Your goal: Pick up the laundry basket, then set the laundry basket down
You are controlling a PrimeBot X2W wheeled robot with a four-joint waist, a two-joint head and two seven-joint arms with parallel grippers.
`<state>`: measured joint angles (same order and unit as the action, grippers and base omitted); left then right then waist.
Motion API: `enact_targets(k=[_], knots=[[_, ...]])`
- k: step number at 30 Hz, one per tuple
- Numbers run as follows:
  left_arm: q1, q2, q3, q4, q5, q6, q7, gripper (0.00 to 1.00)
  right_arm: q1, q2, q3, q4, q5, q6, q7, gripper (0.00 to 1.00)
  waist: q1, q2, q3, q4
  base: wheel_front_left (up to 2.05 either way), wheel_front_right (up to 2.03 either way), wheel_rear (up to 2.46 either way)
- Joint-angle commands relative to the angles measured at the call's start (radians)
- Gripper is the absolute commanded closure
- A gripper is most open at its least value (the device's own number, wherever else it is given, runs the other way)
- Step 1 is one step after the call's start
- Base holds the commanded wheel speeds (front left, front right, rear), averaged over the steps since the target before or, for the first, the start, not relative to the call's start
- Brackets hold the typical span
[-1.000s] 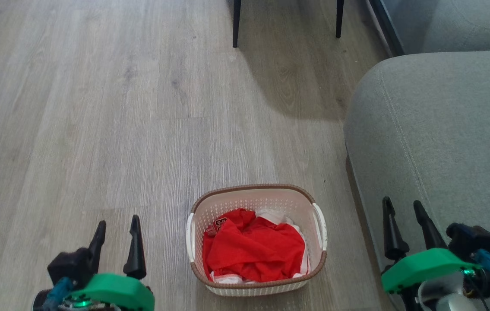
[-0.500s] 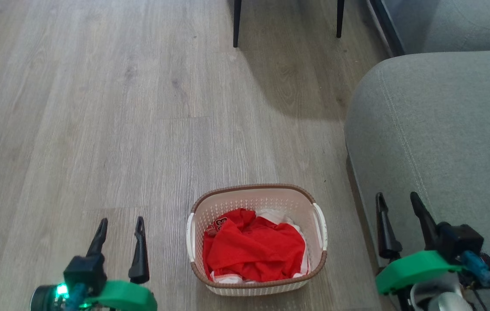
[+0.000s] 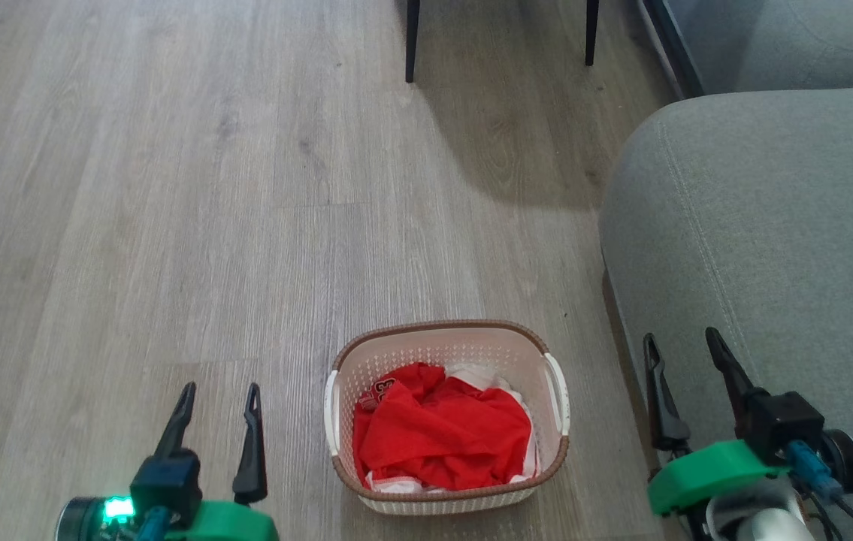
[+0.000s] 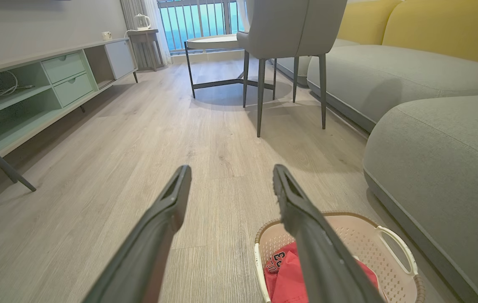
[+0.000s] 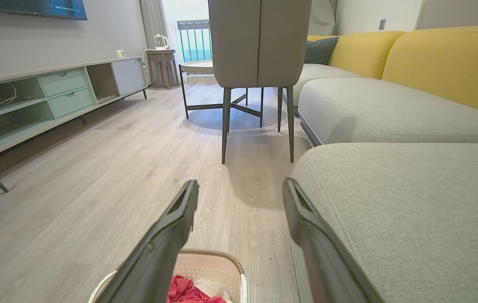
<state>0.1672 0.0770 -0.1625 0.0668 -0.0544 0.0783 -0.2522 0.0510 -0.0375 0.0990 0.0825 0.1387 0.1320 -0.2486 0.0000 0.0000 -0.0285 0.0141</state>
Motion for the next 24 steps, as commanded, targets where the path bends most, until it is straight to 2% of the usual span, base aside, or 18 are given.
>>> enact_targets(k=[1,24], knots=[[-0.035,-0.008,0.033,-0.034,-0.001,-0.002,-0.01,0.0,-0.012,-0.013,0.024,-0.036,-0.009,-0.001,-0.013,0.0,0.0,0.0,0.001,0.0,0.0,0.0,0.0],[-0.037,-0.022,0.05,-0.03,0.004,-0.022,-0.01,0.0,-0.014,-0.013,0.014,-0.039,-0.009,-0.001,-0.013,0.0,0.0,0.0,0.017,-0.001,0.0,0.0,0.0]])
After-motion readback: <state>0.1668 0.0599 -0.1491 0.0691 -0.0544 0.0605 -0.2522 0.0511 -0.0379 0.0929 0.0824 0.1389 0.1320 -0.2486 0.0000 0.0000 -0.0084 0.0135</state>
